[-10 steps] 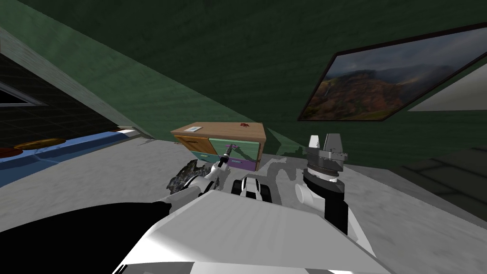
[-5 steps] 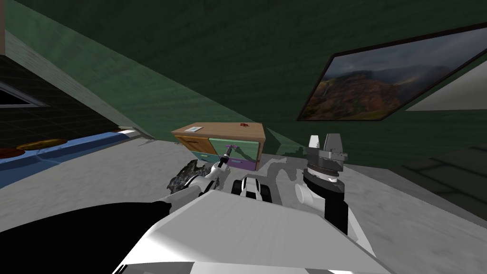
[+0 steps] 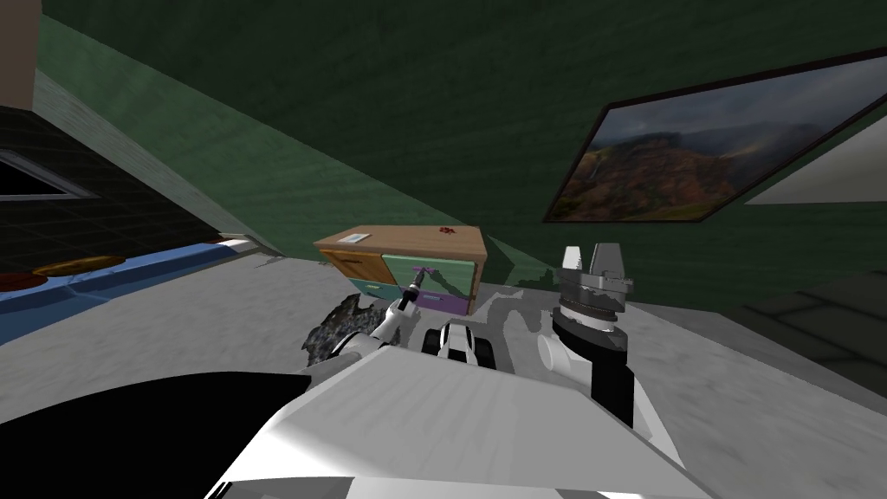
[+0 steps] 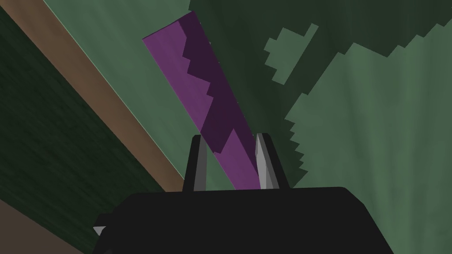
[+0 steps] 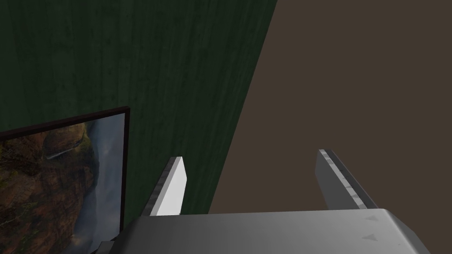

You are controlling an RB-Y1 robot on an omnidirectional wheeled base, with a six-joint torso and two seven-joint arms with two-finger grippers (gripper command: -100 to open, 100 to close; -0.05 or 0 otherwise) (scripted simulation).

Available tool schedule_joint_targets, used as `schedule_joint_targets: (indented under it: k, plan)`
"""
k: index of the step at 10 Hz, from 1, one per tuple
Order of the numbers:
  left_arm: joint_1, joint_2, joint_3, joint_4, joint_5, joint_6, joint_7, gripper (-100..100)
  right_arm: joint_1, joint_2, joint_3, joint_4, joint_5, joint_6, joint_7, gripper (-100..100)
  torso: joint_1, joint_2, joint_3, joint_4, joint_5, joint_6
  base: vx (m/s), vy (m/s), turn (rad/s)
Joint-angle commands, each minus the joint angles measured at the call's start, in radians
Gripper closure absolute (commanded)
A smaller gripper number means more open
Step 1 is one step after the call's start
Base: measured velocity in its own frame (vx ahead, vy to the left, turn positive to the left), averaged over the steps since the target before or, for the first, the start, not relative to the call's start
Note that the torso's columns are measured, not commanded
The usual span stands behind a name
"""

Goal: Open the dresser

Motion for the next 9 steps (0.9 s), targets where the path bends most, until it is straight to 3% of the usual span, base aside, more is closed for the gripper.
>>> schedule_joint_targets:
  k: [1, 2, 4, 6, 7, 8, 9]
  plan:
    - [0.079, -0.022, -0.004, -0.081, -0.017, 0.030, -0.011, 100, 0.000, 0.000, 0.000, 0.000, 0.000, 0.000, 0.000, 0, 0.001, 0.001, 0.001, 0.001, 0.000, 0.000, 0.040, 0.044, -0.012]
    - [0.102, -0.041, -0.004, -0.131, -0.030, 0.050, -0.022, 100, 0.000, 0.000, 0.000, 0.000, 0.000, 0.000, 0.000, 0, 0.000, 0.000, 0.000, -0.001, 0.000, 0.000, 0.049, 0.037, 0.011]
    - [0.135, -0.041, -0.004, -0.156, -0.030, 0.050, -0.022, 100, 0.000, 0.000, 0.000, 0.000, 0.000, 0.000, 0.000, 0, -0.002, 0.000, 0.000, 0.000, -0.001, 0.001, 0.032, 0.024, -0.007]
    - [0.185, -0.061, -0.005, -0.231, -0.044, 0.071, -0.033, 100, 0.000, 0.000, 0.000, 0.000, 0.000, 0.000, 0.000, 0, -0.001, 0.000, 0.000, 0.000, 0.000, 0.001, 0.029, 0.031, 0.002]
    - [0.191, -0.061, -0.005, -0.231, -0.044, 0.071, -0.033, 100, 0.000, 0.000, 0.000, 0.000, 0.000, 0.000, 0.000, 0, -0.001, 0.000, 0.000, 0.000, 0.000, 0.001, 0.017, 0.019, -0.006]
    - [0.222, -0.080, -0.005, -0.294, -0.057, 0.091, -0.044, 100, 0.000, 0.000, 0.000, 0.000, 0.000, 0.000, 0.000, 0, -0.001, 0.000, 0.000, -0.001, 0.000, 0.000, 0.029, 0.033, 0.001]
    - [0.247, -0.080, -0.005, -0.305, -0.057, 0.091, -0.044, 100, 0.000, 0.000, 0.000, 0.000, 0.000, 0.000, 0.000, 0, -0.001, 0.000, 0.000, 0.001, -0.001, 0.000, 0.035, 0.029, -0.015]
